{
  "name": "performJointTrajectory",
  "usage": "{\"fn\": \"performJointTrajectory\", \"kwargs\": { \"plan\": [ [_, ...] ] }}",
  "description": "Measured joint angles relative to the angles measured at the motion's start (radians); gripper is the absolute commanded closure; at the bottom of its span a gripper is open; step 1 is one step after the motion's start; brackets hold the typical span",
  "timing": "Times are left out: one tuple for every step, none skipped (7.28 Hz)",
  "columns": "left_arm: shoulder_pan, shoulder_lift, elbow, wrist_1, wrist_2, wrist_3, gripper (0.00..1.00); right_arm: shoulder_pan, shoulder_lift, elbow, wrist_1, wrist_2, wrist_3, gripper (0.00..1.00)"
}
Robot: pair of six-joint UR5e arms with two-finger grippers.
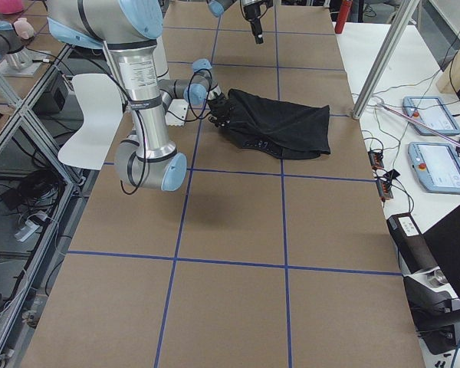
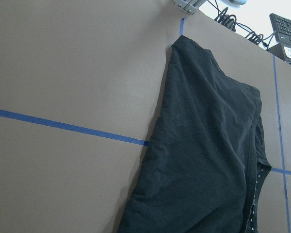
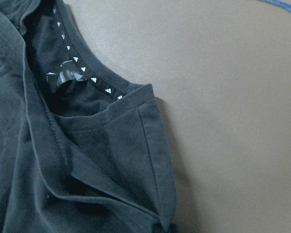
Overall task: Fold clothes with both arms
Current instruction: 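Pull the near corner with the right gripper while the left arm lowers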
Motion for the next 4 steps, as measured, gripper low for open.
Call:
{"fn": "performJointTrajectory", "kwargs": {
  "plan": [
    [0.004, -0.003, 0.007, -0.003, 0.022, -0.014, 0.02, 0.000, -0.043, 0.043, 0.000, 0.001, -0.011, 1.00],
    [0.019, -0.007, 0.011, -0.010, 0.068, -0.032, 0.02, 0.001, -0.069, 0.069, 0.000, 0.003, -0.016, 1.00],
    [0.062, -0.008, 0.014, -0.032, 0.137, -0.071, 0.02, 0.000, -0.086, 0.082, 0.001, 0.005, -0.019, 1.00],
    [0.135, -0.009, 0.019, -0.059, 0.231, -0.129, 0.02, 0.000, -0.102, 0.092, 0.002, 0.006, -0.021, 1.00]
  ]
}}
